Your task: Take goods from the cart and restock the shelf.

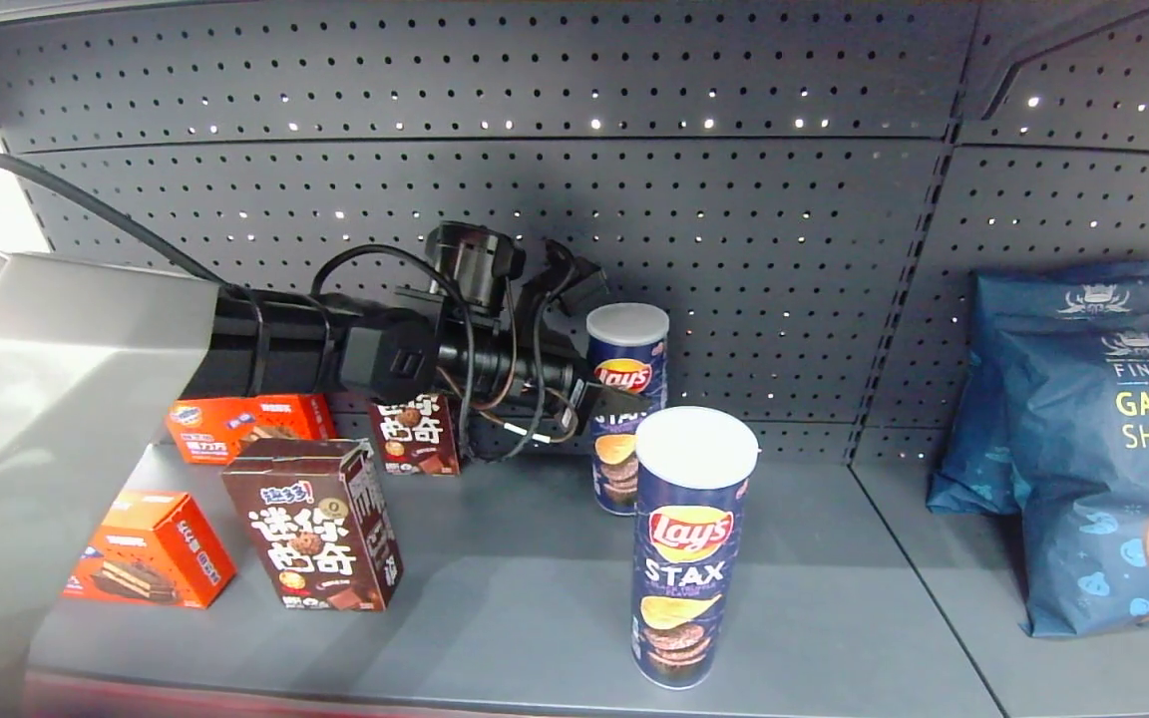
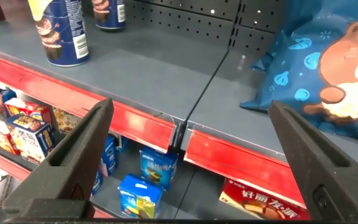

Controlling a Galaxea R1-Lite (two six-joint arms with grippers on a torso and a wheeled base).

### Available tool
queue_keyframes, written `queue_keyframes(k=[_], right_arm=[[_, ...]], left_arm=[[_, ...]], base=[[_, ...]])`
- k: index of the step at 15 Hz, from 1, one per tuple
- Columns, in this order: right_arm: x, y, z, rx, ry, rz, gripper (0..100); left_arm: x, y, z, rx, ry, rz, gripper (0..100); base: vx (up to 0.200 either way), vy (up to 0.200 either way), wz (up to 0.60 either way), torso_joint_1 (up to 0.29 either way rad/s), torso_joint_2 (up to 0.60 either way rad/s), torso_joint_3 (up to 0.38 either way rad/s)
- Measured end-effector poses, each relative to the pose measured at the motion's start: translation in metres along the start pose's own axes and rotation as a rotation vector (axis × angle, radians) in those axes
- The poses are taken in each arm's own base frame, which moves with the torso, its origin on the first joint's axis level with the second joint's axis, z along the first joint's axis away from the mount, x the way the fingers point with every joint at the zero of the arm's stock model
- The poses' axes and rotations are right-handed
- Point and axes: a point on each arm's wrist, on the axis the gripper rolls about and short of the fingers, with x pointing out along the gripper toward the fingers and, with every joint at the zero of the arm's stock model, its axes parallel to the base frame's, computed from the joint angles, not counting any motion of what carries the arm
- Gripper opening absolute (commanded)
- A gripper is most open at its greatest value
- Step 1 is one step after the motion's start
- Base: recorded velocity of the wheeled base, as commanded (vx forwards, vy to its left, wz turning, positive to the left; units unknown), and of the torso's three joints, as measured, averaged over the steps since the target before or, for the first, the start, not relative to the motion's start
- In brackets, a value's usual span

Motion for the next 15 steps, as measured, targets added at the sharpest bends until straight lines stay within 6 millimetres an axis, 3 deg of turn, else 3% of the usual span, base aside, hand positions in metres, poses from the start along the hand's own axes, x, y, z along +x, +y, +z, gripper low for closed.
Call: queue_keyframes(k=[7, 8, 15], right_arm=[[0.000, 0.000, 0.000, 0.002, 0.001, 0.001, 100], [0.000, 0.000, 0.000, 0.002, 0.001, 0.000, 100], [0.000, 0.000, 0.000, 0.002, 0.001, 0.001, 100]], left_arm=[[0.014, 0.003, -0.003, 0.002, 0.002, -0.012, 0], [0.014, 0.003, -0.004, 0.001, 0.004, -0.012, 100], [0.014, 0.003, -0.010, -0.013, 0.021, -0.013, 100]], base=[[0.000, 0.000, 0.00, 0.000, 0.00, 0.000], [0.000, 0.000, 0.00, 0.000, 0.00, 0.000], [0.000, 0.000, 0.00, 0.000, 0.00, 0.000]])
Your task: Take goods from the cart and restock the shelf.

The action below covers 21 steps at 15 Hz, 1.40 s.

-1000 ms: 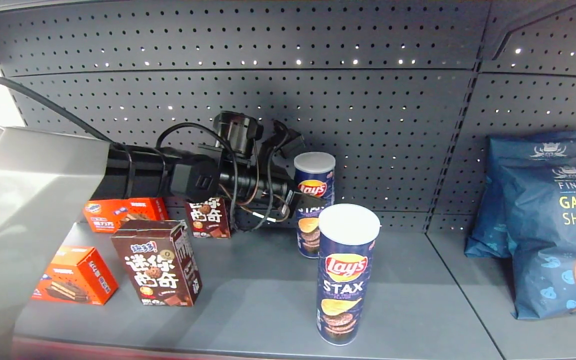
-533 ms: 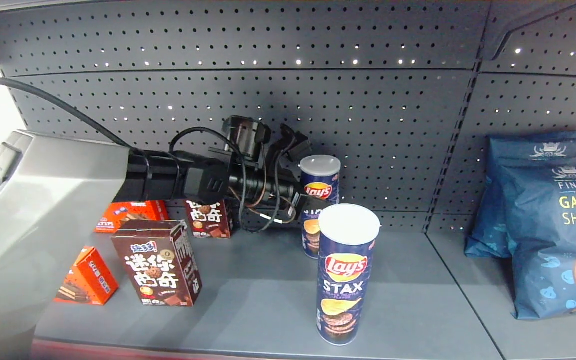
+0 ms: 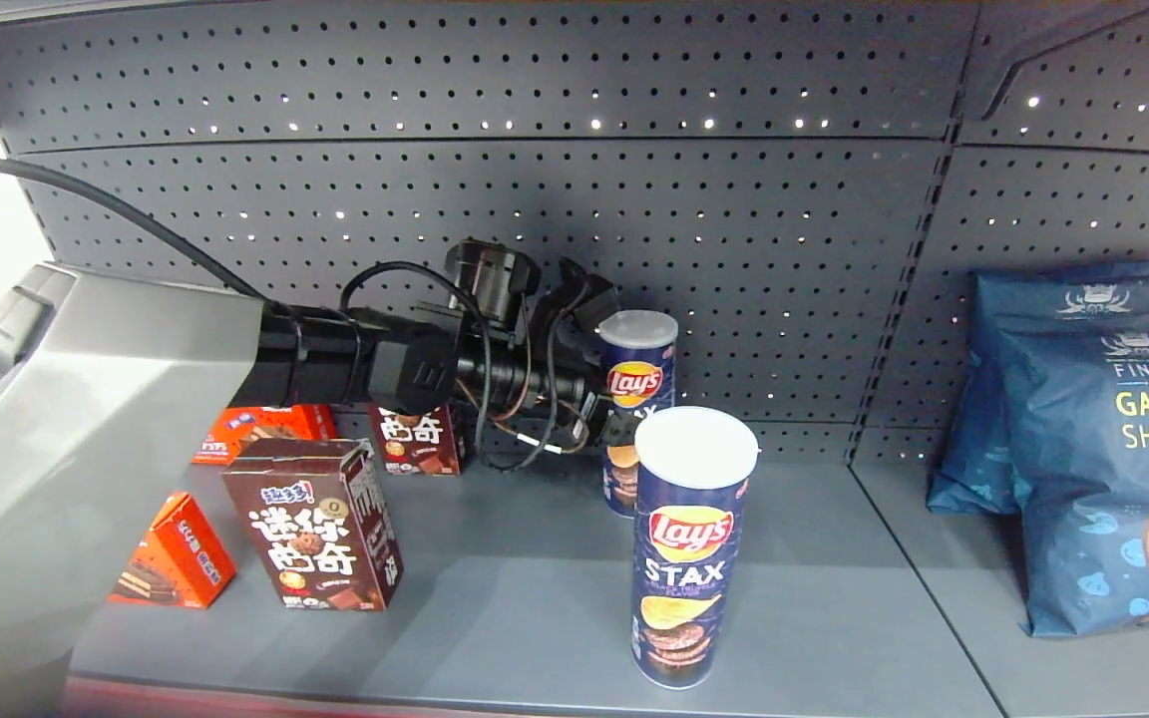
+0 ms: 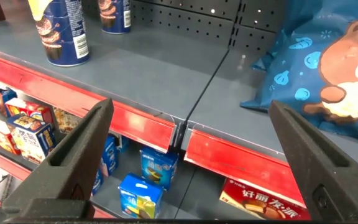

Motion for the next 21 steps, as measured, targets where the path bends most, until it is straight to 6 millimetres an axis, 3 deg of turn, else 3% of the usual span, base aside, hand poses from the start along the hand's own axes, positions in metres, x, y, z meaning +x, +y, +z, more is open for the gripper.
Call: queue_keyframes(k=[3, 9, 14, 18, 21], right_arm=[[0.000, 0.000, 0.000, 0.000, 0.000, 0.001, 100], [0.000, 0.000, 0.000, 0.002, 0.000, 0.011, 100], [0.000, 0.000, 0.000, 0.006, 0.000, 0.011, 100], [0.000, 0.000, 0.000, 0.025, 0.000, 0.023, 100], [0.000, 0.000, 0.000, 0.025, 0.000, 0.023, 100]], left_arm=[[-0.011, -0.001, 0.000, -0.008, 0.003, 0.010, 100], [-0.061, -0.010, -0.006, -0.048, 0.018, 0.057, 100], [-0.103, -0.020, 0.005, -0.038, -0.027, 0.083, 100], [-0.137, -0.043, 0.004, -0.039, -0.038, 0.108, 100], [-0.164, -0.071, -0.001, -0.037, -0.042, 0.115, 100]], base=[[0.000, 0.000, 0.00, 0.000, 0.00, 0.000], [0.000, 0.000, 0.00, 0.000, 0.00, 0.000], [0.000, 0.000, 0.00, 0.000, 0.00, 0.000], [0.000, 0.000, 0.00, 0.000, 0.00, 0.000], [0.000, 0.000, 0.00, 0.000, 0.00, 0.000]])
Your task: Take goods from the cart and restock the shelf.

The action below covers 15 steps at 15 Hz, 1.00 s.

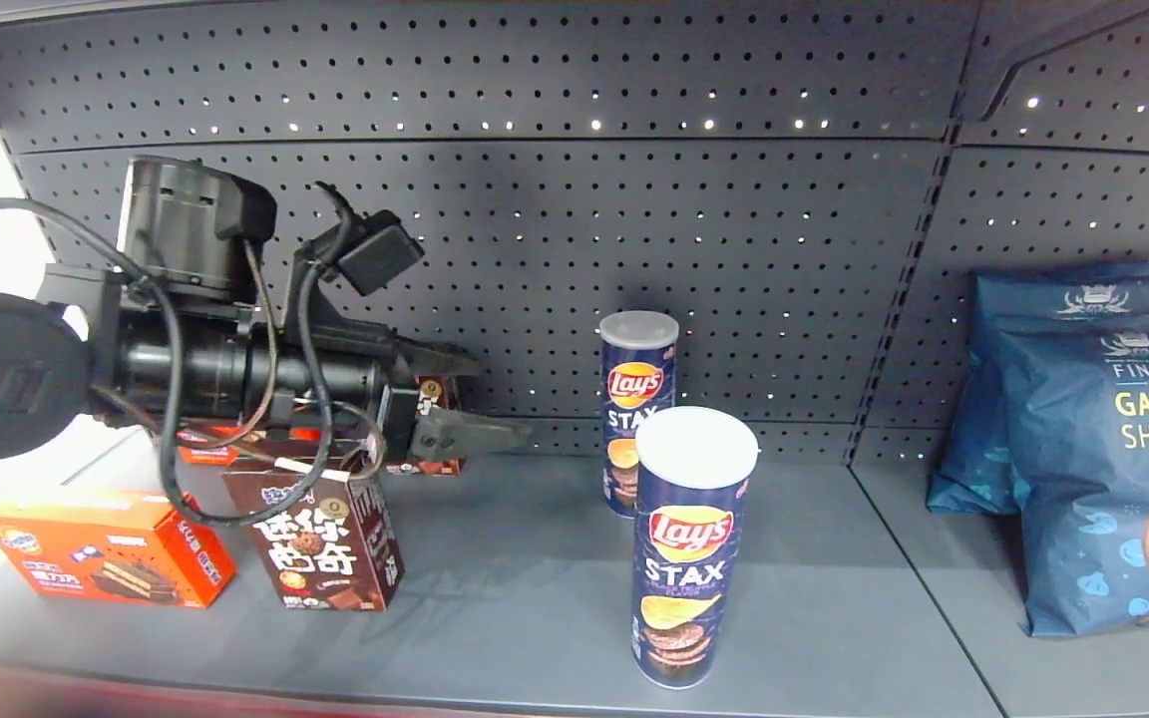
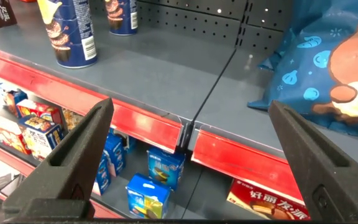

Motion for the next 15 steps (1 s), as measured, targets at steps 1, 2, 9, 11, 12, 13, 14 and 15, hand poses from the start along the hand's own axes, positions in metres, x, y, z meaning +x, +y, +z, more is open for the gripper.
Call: queue_keyframes(k=[1, 2, 9, 11, 12, 13, 14, 15], right_arm=[[0.000, 0.000, 0.000, 0.000, 0.000, -0.001, 100], [0.000, 0.000, 0.000, 0.000, 0.000, -0.001, 100], [0.000, 0.001, -0.002, 0.027, 0.023, 0.021, 100], [-0.001, 0.001, 0.010, 0.027, 0.021, 0.032, 100], [-0.001, 0.000, 0.021, 0.029, 0.019, 0.039, 100], [0.003, -0.002, 0.035, 0.032, 0.026, 0.043, 100], [0.009, -0.004, 0.051, 0.036, 0.044, 0.042, 100], [0.018, -0.008, 0.067, 0.039, 0.071, 0.038, 100]], left_arm=[[-0.010, -0.010, -0.002, 0.003, -0.001, 0.005, 100], [-0.019, -0.020, -0.005, 0.010, -0.001, 0.017, 100], [-0.075, -0.071, -0.034, 0.026, -0.021, 0.086, 100], [-0.084, -0.078, -0.039, 0.030, -0.032, 0.096, 100], [-0.087, -0.080, -0.039, 0.035, -0.039, 0.099, 100], [-0.089, -0.081, -0.038, 0.042, -0.049, 0.101, 100], [-0.090, -0.081, -0.037, 0.047, -0.057, 0.104, 100], [-0.090, -0.081, -0.035, 0.054, -0.067, 0.107, 100]], base=[[0.000, 0.000, 0.00, 0.000, 0.00, 0.000], [0.000, 0.000, 0.00, 0.000, 0.00, 0.000], [0.000, 0.000, 0.00, 0.000, 0.00, 0.000], [0.000, 0.000, 0.00, 0.000, 0.00, 0.000], [0.000, 0.000, 0.00, 0.000, 0.00, 0.000], [0.000, 0.000, 0.00, 0.000, 0.00, 0.000], [0.000, 0.000, 0.00, 0.000, 0.00, 0.000], [0.000, 0.000, 0.00, 0.000, 0.00, 0.000]])
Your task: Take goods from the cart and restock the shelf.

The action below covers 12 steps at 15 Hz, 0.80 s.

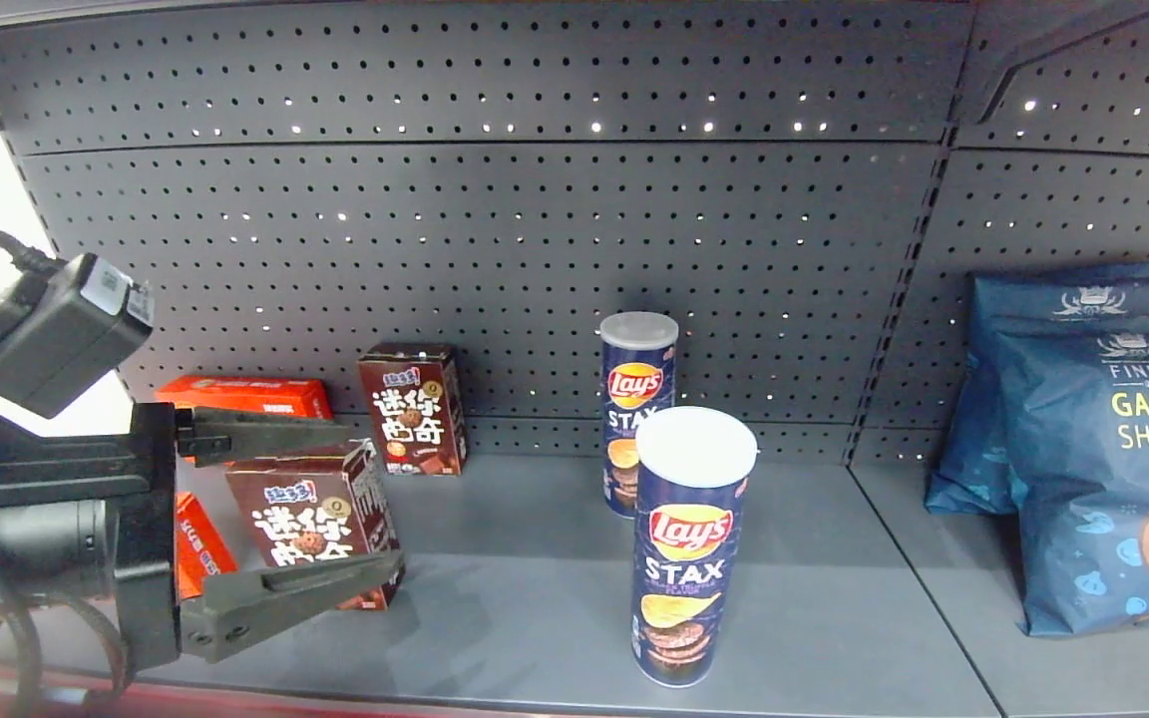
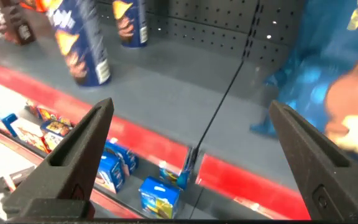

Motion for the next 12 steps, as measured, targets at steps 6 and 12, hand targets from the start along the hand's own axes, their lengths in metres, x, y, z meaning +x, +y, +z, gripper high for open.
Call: queue_keyframes(k=[6, 12], right_arm=[[0.083, -0.004, 0.059, -0.005, 0.235, 0.172, 100], [0.140, 0.008, 0.047, -0.045, 0.356, 0.123, 100]], left_arm=[[0.001, 0.005, 0.000, -0.011, -0.013, 0.019, 100], [0.007, 0.008, 0.001, -0.011, -0.007, 0.010, 100]], base=[[0.000, 0.000, 0.00, 0.000, 0.00, 0.000], [0.000, 0.000, 0.00, 0.000, 0.00, 0.000]])
